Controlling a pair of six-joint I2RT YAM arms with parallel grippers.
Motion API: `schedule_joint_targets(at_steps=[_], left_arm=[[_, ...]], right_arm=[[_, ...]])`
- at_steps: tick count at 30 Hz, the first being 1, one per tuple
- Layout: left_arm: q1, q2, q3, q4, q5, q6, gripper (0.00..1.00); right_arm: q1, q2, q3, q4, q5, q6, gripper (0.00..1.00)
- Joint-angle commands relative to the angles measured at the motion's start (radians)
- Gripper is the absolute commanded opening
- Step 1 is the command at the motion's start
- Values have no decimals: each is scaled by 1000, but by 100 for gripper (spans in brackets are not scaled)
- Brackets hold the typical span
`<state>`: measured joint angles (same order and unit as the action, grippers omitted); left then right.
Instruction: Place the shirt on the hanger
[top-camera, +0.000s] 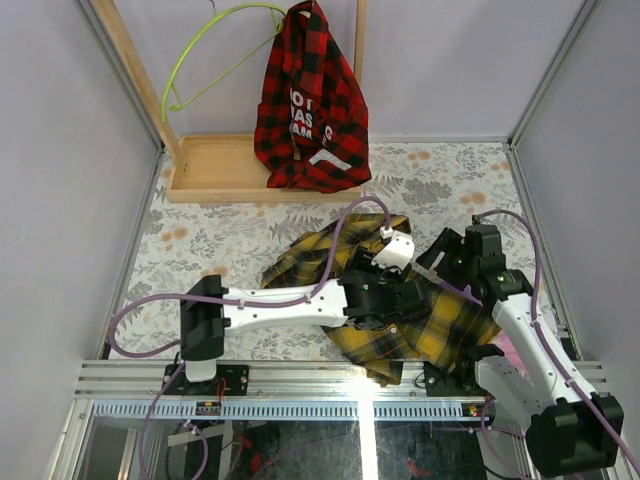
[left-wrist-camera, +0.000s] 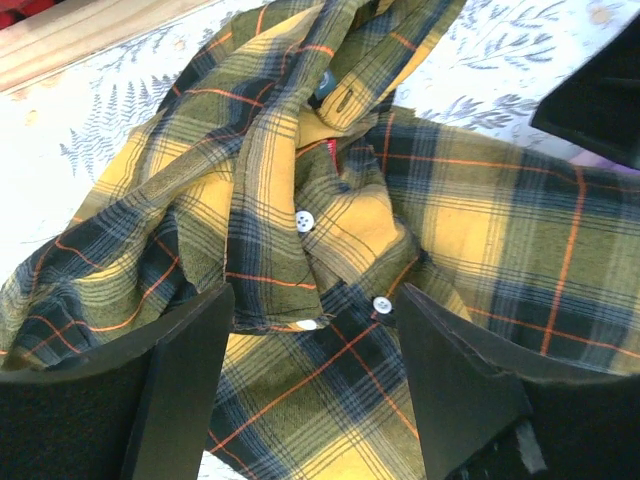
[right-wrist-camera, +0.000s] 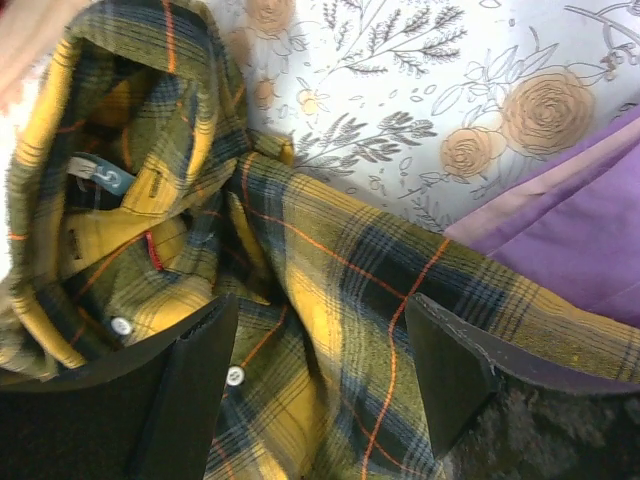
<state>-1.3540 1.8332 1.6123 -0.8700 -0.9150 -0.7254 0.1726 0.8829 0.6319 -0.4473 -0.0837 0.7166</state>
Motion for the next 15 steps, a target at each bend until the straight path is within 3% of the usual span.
schedule_joint_targets(at_steps=[1,9,15], left_arm=[[5,45,26,-116,-81,-83,64],[37,120,12,-40,-41,-29,56],[134,153,-22,-74,-40,-31,39]], right_arm=[[-54,-52,-30,89,-158,47,74],[-71,-150,-142,139,-222,117,72],[-71,-174,-177,148,-269,141,71]])
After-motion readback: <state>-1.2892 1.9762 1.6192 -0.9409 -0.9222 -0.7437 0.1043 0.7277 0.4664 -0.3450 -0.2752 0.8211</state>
